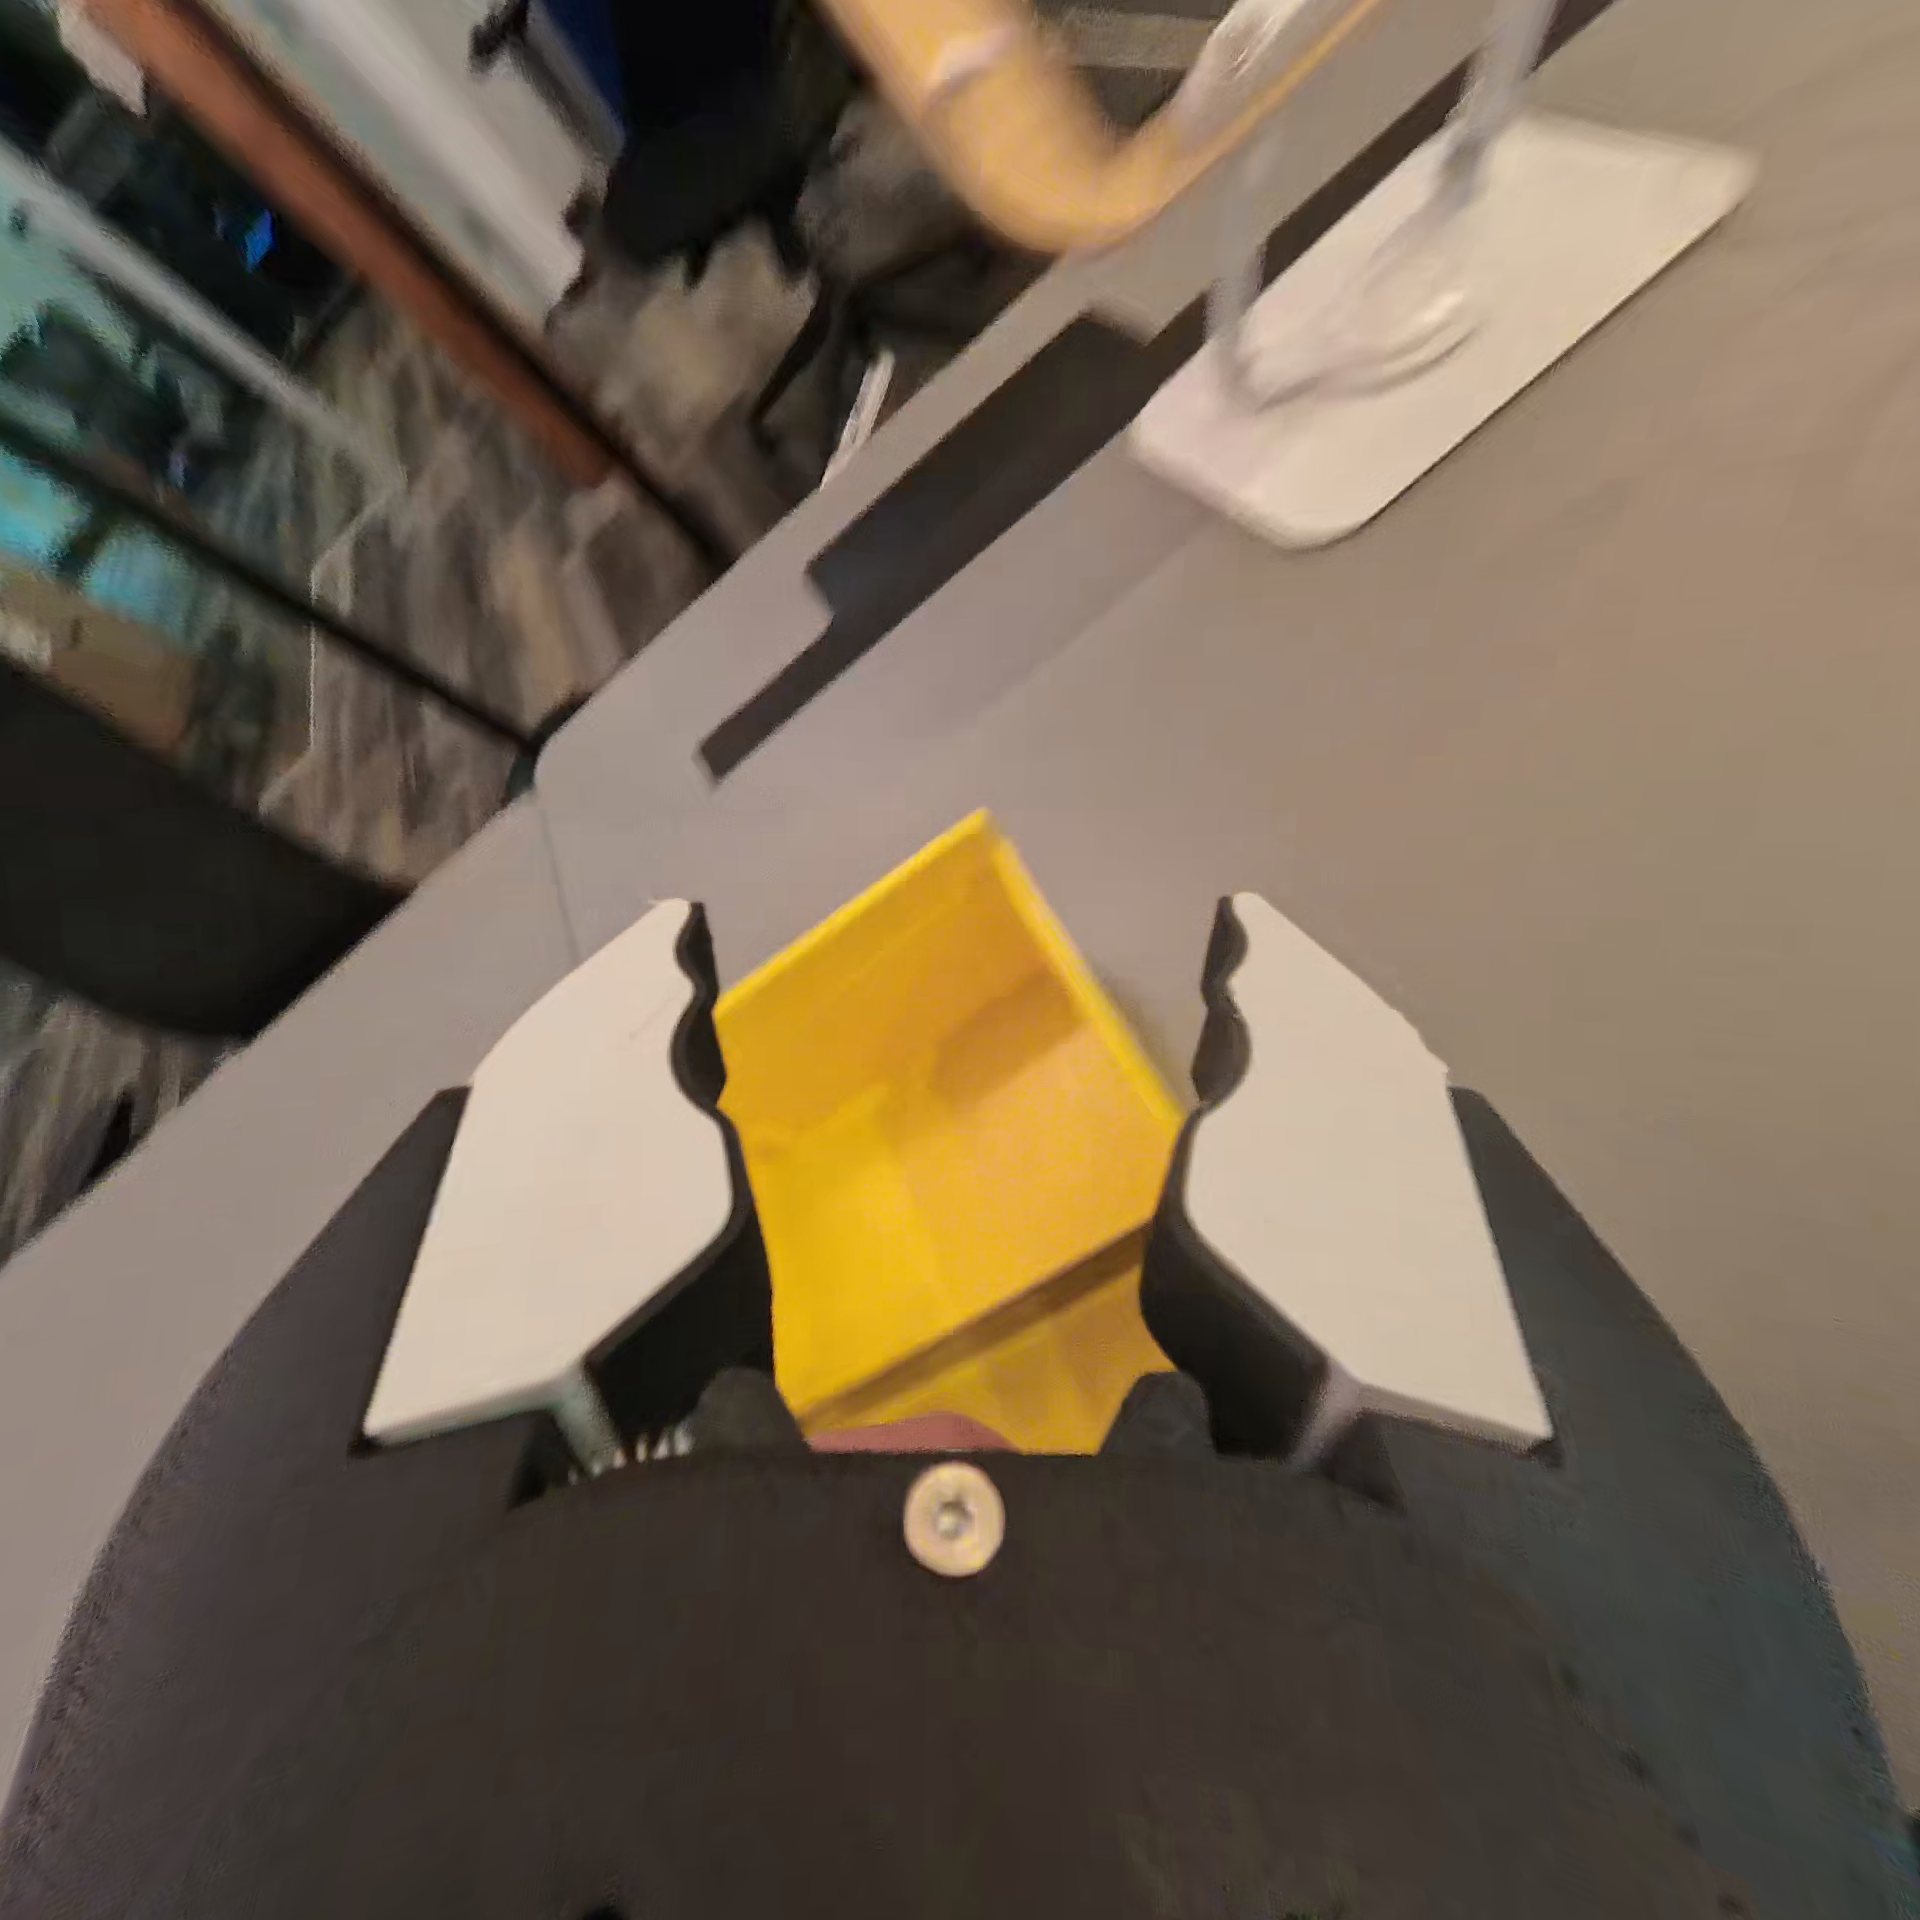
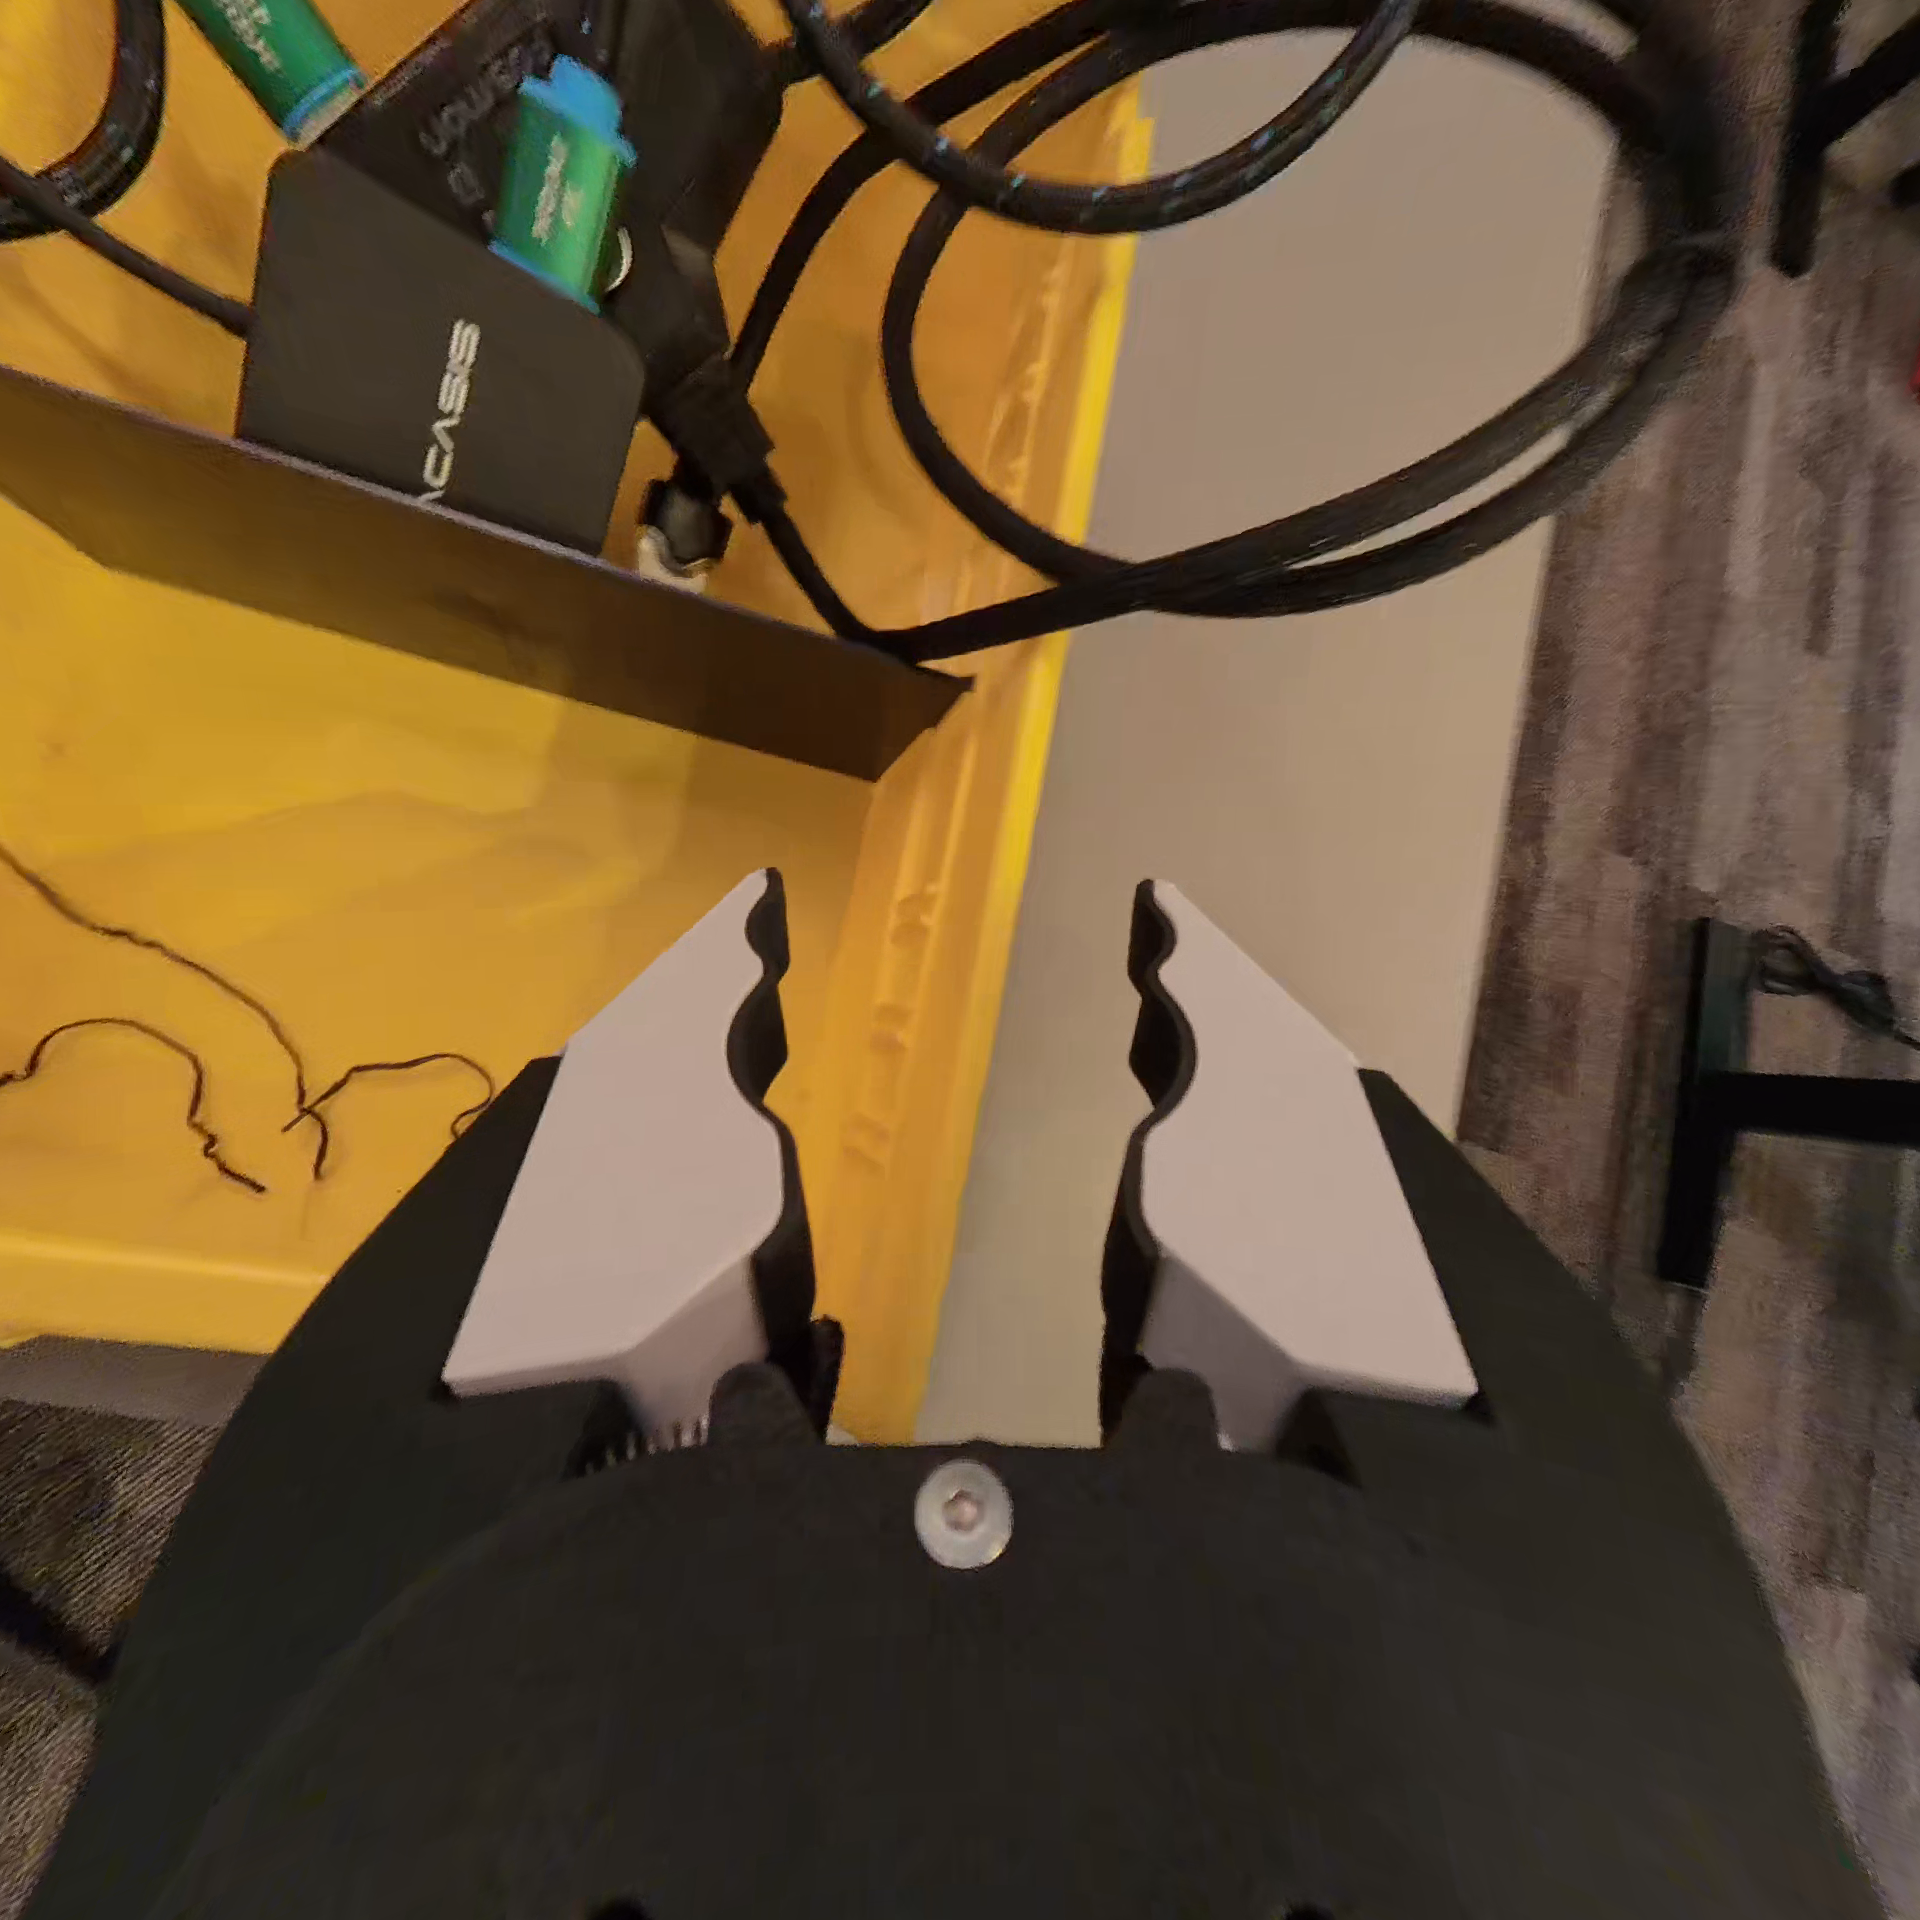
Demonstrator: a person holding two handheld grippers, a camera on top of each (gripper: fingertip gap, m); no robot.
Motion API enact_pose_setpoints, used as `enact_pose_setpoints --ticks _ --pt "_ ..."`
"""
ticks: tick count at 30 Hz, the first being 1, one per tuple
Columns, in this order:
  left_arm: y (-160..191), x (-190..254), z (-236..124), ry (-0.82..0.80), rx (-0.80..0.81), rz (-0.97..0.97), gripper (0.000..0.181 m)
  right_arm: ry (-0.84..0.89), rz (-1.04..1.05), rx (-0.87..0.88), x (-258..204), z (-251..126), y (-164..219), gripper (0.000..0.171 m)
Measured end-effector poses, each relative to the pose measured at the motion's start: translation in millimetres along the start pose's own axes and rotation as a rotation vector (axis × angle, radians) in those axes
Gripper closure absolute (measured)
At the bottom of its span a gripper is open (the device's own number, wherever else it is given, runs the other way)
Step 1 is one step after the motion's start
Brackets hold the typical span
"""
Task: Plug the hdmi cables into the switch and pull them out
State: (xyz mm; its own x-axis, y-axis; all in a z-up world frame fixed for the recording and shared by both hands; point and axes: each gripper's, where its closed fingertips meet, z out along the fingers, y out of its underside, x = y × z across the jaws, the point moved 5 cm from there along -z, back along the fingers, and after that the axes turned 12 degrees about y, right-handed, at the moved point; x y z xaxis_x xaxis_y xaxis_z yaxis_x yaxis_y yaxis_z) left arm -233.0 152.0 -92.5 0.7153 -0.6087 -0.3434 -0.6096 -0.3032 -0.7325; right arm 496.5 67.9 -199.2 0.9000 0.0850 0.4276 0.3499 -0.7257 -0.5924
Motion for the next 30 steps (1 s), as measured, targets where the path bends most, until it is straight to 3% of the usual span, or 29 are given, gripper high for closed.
enact_pose_setpoints --ticks 3,6,9,13,17,20,30 --pt "58.9 -44.8 -11.4 -0.057 -0.174 -0.134 0.084 -0.133 -0.007 -0.003 -17.5 9.4 7.6 0.111" --pt "134.4 -77.6 -17.3 -0.042 -0.370 -0.313 0.073 -0.102 -0.035 -0.012 -17.7 18.9 12.7 0.126" --pt "200.6 -82.7 -23.1 0.063 -0.537 -0.493 0.077 -0.143 -0.002 0.032 -16.4 19.4 10.1 0.149" --pt "242.3 -58.4 -19.9 0.262 -0.600 -0.592 0.103 -0.202 -0.001 0.064 -25.6 19.9 2.3 0.148" --pt "253.5 -46.7 -19.0 0.363 -0.625 -0.567 0.162 -0.254 0.012 0.102 -43.6 19.6 -10.1 0.147" --pt "252.5 -41.0 -13.0 0.437 -0.572 -0.583 0.166 -0.277 -0.008 0.121 -62.6 16.9 -20.2 0.145" --pt "244.4 -37.4 -19.0 0.363 -0.432 -0.577 0.170 -0.390 0.005 0.252 -162.3 -0.4 -66.3 0.131"
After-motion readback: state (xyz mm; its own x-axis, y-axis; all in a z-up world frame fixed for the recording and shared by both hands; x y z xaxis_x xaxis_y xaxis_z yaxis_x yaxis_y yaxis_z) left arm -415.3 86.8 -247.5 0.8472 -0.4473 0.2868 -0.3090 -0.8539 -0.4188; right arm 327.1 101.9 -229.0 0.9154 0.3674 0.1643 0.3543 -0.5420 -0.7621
